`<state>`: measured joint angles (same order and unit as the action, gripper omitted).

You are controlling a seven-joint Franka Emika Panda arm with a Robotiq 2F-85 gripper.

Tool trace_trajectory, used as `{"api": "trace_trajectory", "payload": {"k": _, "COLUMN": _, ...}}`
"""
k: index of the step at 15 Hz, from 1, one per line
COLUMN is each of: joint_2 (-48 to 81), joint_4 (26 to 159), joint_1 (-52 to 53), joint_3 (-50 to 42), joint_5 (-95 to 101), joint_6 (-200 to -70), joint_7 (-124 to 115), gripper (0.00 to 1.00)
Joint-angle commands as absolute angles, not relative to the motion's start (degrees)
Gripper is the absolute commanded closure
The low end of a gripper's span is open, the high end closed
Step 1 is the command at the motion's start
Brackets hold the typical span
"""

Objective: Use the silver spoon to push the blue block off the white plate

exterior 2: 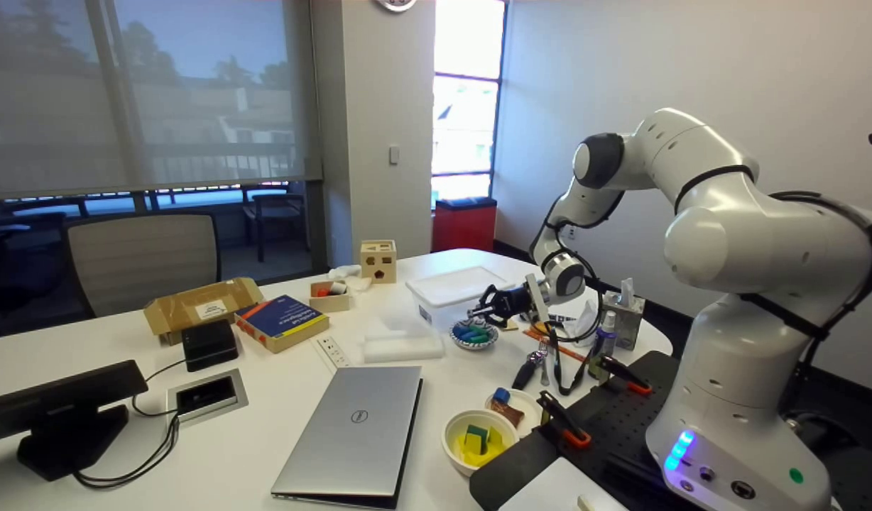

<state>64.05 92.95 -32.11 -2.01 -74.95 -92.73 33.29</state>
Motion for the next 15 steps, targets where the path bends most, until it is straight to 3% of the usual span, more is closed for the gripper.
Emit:
{"api": "trace_trajectory", "payload": {"k": 1, "joint_2": 67.2, "joint_4": 87.4, "joint_1": -29.8, "joint_3": -4.7, "joint_5": -72.6, "joint_6": -84.2, "joint_7": 27.1, "gripper": 0.98}}
{"api": "trace_trajectory", "payload": {"k": 15, "joint_2": 74.7, "joint_4": 74.0, "joint_1": -25.5, "joint_3": -7.1, "joint_5": -69.8, "joint_6": -84.0, "joint_7": 10.5, "gripper": 0.98}}
